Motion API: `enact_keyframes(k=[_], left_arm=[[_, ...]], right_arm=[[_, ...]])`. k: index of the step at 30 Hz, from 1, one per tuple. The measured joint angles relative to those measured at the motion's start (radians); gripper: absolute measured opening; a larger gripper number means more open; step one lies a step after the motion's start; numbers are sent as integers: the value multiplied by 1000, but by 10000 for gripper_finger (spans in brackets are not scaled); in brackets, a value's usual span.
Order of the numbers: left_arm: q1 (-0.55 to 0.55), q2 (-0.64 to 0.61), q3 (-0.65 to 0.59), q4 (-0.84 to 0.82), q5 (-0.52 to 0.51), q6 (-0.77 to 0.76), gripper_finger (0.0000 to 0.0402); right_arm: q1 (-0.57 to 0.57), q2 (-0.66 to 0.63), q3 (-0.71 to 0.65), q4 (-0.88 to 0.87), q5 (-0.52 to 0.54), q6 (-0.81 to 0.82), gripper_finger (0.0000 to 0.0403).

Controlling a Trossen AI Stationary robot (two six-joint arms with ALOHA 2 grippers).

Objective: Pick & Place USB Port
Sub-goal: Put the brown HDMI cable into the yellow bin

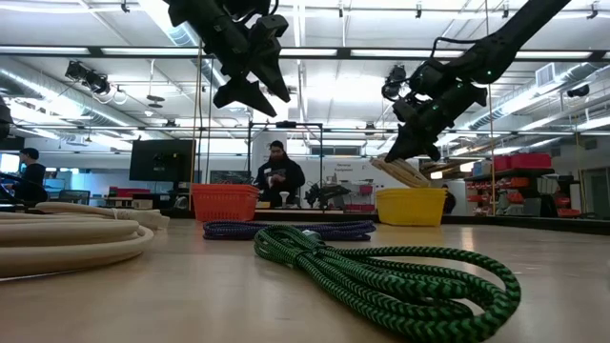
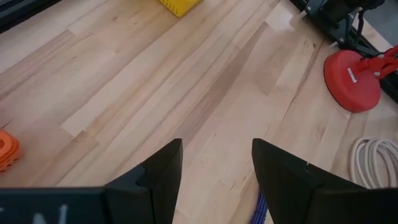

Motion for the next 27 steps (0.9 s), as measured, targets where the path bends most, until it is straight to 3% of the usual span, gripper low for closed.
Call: enact_keyframes(k=[18, 27], left_arm=[[-1, 0, 0, 0, -1, 0, 199], [-1, 0, 0, 0, -1, 0, 199]], right_arm=[[28, 0, -2, 1, 0, 24, 5], [28, -3, -131, 108, -7, 75, 5]])
